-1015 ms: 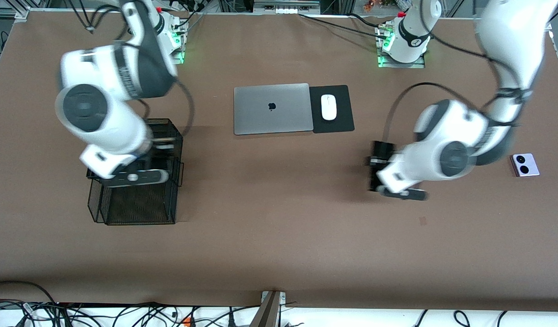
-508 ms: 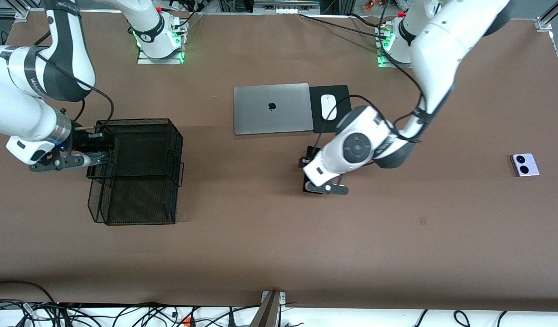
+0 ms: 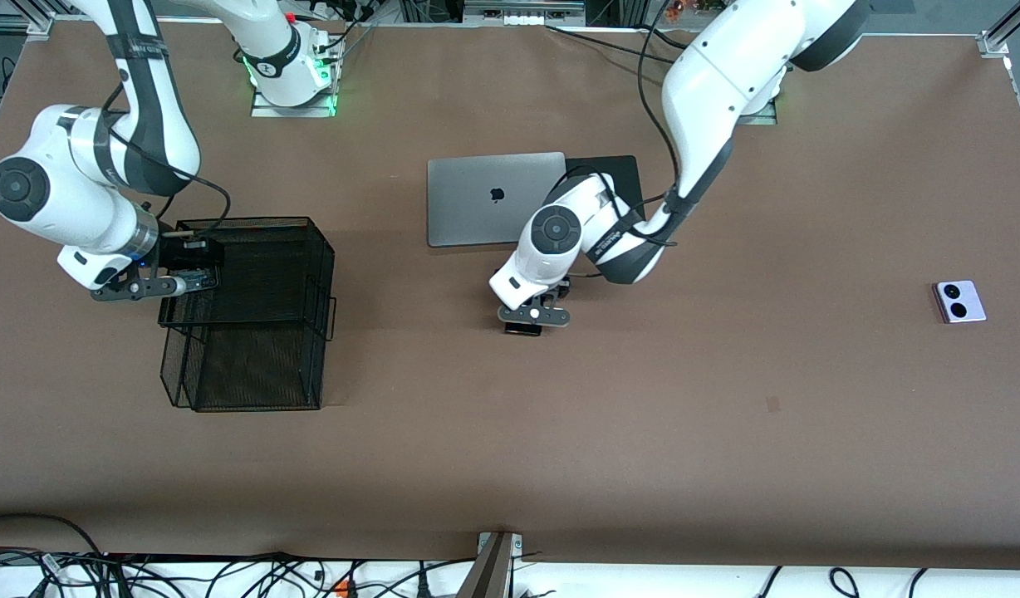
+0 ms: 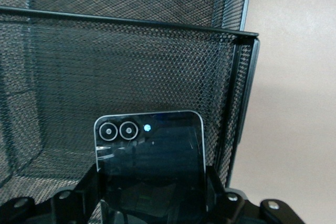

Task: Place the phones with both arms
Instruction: 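Lower the flip phone into the basket while the left gripper carries the tall phone, then set the tall black phone beside the laptop and open the left gripper, then grasp the tall phone with the right gripper while the left gripper grasps the white phone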

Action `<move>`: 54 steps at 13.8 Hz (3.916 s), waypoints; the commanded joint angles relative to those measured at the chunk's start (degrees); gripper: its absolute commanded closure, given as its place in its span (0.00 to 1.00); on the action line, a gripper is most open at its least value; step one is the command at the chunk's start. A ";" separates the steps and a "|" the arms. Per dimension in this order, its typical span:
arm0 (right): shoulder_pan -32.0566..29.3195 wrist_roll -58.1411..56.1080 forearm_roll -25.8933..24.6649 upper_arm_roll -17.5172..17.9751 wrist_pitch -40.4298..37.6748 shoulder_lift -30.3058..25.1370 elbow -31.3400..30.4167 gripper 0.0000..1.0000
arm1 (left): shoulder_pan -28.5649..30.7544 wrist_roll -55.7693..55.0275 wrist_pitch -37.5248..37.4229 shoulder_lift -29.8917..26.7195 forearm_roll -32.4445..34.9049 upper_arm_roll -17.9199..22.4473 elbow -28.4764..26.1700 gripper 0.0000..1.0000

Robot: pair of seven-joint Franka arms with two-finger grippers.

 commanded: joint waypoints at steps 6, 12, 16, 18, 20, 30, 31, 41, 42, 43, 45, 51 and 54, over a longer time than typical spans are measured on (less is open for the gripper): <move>-1.48 -0.36 4.16 -0.12 0.05 3.08 2.71 0.00 | -0.06 -0.65 -0.15 -0.22 2.77 1.01 2.10 0.00; -1.39 0.52 4.07 -0.12 -13.63 2.90 14.82 0.00 | 6.69 2.59 -18.67 -10.67 2.85 0.92 2.27 0.00; -0.78 5.86 3.98 0.41 -23.23 2.99 25.28 0.00 | 16.69 14.52 -33.97 -14.46 3.03 1.71 2.27 0.00; 0.71 10.60 3.98 1.98 -24.39 3.17 28.54 0.00 | 23.64 22.78 -37.50 -14.81 3.03 1.80 2.27 0.00; 3.43 17.35 4.07 4.00 -24.39 3.34 30.13 0.00 | 29.70 27.46 -38.04 -14.82 4.77 1.89 2.27 0.00; 16.70 61.05 3.98 18.60 -18.08 24.25 51.66 0.00 | 54.94 41.01 -31.98 -14.12 14.02 1.80 1.48 0.00; 17.93 63.16 3.98 19.47 -15.71 25.48 51.93 0.00 | 56.61 41.10 -30.84 -14.11 14.02 1.71 0.70 0.00; 24.80 71.36 3.19 20.98 -0.93 37.62 50.53 0.00 | 70.33 48.22 -4.85 -21.49 16.04 1.62 -18.44 0.00; 24.80 71.18 3.19 20.98 0.73 38.06 49.92 0.00 | 71.82 48.56 -2.21 -21.41 16.04 1.62 -19.78 0.00; 24.80 70.92 3.28 20.98 2.66 38.50 48.87 0.00 | 73.05 50.66 0.17 -20.80 16.04 1.62 -20.57 0.00; 24.71 70.66 3.28 20.98 5.48 39.64 47.37 0.00 | 76.13 56.18 1.95 -19.39 16.04 1.54 -21.11 0.00; 24.80 70.39 3.36 21.07 8.57 42.45 47.36 0.00 | 81.50 66.58 10.73 -11.83 15.42 1.27 -21.02 0.00; 24.89 68.47 3.54 21.07 8.57 42.63 46.84 0.00 | 81.50 66.67 10.74 -11.74 15.33 1.10 -20.93 0.00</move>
